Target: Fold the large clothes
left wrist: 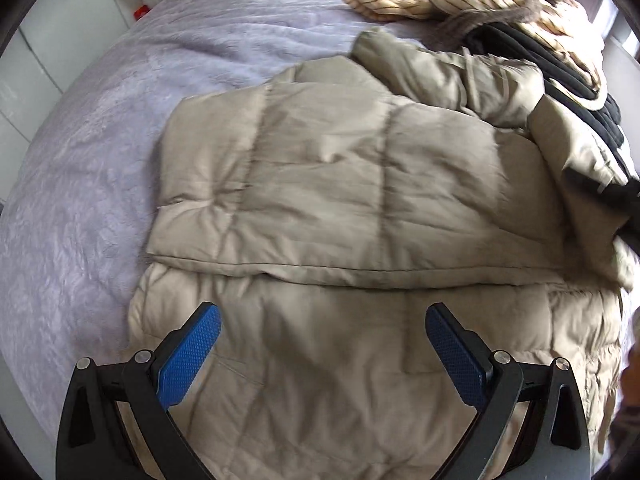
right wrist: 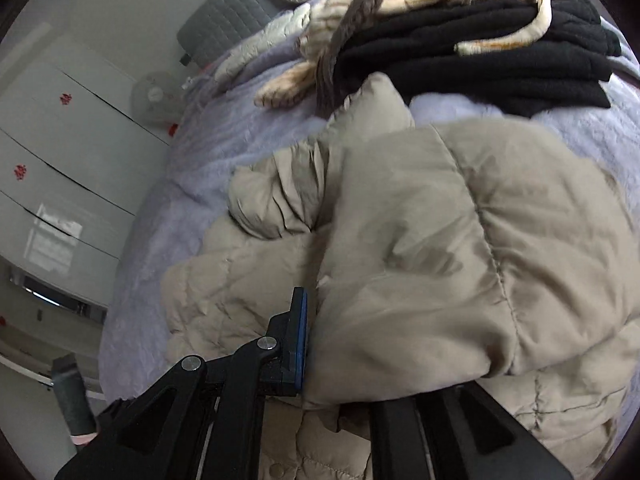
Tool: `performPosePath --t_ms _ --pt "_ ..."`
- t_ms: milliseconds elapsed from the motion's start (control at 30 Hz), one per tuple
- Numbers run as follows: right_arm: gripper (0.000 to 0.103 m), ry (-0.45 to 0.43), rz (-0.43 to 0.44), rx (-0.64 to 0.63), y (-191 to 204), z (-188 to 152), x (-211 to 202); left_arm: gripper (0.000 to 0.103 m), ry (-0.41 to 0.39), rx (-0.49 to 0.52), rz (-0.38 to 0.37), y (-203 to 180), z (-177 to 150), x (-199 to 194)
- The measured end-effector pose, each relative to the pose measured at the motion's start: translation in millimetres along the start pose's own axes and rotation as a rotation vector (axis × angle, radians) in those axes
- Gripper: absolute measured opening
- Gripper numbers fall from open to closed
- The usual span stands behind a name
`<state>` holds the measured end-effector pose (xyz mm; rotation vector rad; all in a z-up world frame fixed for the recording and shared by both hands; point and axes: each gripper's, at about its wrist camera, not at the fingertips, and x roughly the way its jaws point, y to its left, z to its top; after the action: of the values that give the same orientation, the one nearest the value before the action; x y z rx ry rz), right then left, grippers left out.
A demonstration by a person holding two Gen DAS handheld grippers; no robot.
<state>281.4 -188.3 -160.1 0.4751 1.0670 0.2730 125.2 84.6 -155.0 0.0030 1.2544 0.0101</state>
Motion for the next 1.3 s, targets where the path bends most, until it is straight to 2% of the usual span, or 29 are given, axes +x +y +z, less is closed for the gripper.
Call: performPosePath --t_ms 67,133,167,200,267,300,400,467,500,533,567,600,633,767,867,1000,1100,1200,1233,1267,1300 --pt "0.010 0.043 -0.031 0.036 -16 -7 18 0.102 0.000 -0.018 -0.002 7 2 4" --pt "0.011 0.056 -0.015 0.077 -27 -11 20 0.102 -0.001 -0.038 -0.011 12 4 8" --pt "0.017 0.060 -0.005 0.085 -31 -12 16 0.102 -0.004 -0.044 -0.022 13 6 9" --pt "0.026 0.071 0.003 0.087 -31 -14 9 0.102 -0.009 -0.044 -0.033 14 8 9" --pt "0.079 0.075 0.040 0.084 -35 -14 -9 0.102 -0.018 -0.038 -0.051 13 12 10" --pt "0.084 0.045 0.041 0.082 -38 -14 -22 0.102 -0.024 -0.035 -0.057 12 15 11" --pt "0.084 -0.017 0.030 0.116 -53 -17 -52 0.102 -0.029 -0.046 -0.066 13 24 17" --pt "0.080 -0.061 0.030 0.207 -73 -17 -68 0.102 -0.034 -0.063 -0.094 14 30 20" --pt "0.076 -0.059 0.039 0.337 -86 -19 -73 0.102 -0.040 -0.072 -0.114 15 35 21" --pt "0.058 -0.072 0.034 0.385 -98 -20 -77 0.102 -0.046 -0.077 -0.133 15 38 22" --pt "0.025 -0.078 0.026 0.420 -109 -20 -80 0.102 -0.052 -0.082 -0.161 16 41 24" --pt "0.010 -0.082 0.029 0.433 -113 -18 -80 0.102 -0.054 -0.090 -0.183 13 41 23" --pt "0.008 -0.095 0.049 0.429 -117 -14 -82 0.102 -0.052 -0.100 -0.201 14 44 24" --pt "0.007 -0.123 0.056 0.213 -70 6 -86 0.102 -0.063 -0.166 -0.336 33 49 24" --pt "0.008 -0.086 0.079 -0.004 -18 7 -74 0.102 -0.084 -0.222 -0.463 51 51 19" --pt "0.008 0.022 0.051 -0.213 41 -9 -39 0.102 -0.098 -0.277 -0.597 70 56 15" --pt "0.014 0.148 -0.003 -0.286 51 -26 -5 0.102 -0.080 -0.285 -0.685 70 53 12" --pt "0.027 0.254 -0.027 -0.252 40 -33 7 0.102 -0.053 -0.282 -0.756 67 52 16" --pt "0.036 0.259 -0.020 -0.226 30 -34 1 0.102 -0.047 -0.274 -0.767 63 51 17" --pt "0.055 0.255 -0.009 -0.198 20 -34 -9 0.102 -0.038 -0.264 -0.772 58 52 19" --pt "0.066 0.244 -0.001 -0.164 7 -36 -24 0.102 -0.030 -0.257 -0.774 53 52 21"
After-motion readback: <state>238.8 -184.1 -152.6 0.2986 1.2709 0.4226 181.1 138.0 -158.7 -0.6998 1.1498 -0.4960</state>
